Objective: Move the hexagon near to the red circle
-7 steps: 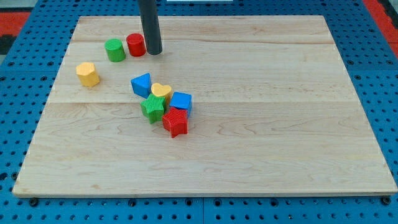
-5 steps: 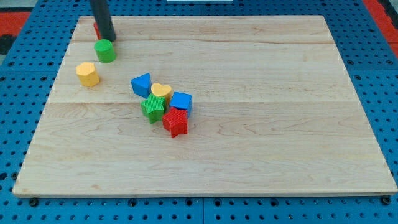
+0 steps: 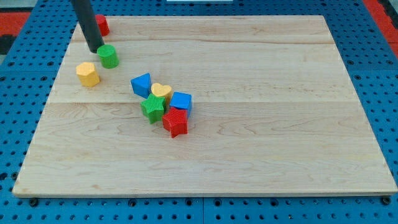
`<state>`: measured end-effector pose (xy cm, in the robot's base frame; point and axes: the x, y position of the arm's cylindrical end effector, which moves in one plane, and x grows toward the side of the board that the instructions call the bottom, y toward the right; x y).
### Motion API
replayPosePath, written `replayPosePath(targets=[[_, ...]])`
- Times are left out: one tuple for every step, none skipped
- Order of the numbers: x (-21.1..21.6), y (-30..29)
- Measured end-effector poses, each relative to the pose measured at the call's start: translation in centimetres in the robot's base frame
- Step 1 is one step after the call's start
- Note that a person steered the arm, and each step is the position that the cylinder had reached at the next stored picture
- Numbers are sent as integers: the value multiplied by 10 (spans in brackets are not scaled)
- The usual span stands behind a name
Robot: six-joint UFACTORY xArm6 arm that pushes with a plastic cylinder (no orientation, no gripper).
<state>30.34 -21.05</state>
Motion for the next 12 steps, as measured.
replayPosePath(targets=[[0,-14],[0,34],[0,116],[4,94],[36,63],[53,78],[82,60],[91,5],[57,5],[22,68],[52,92],[98,-3]])
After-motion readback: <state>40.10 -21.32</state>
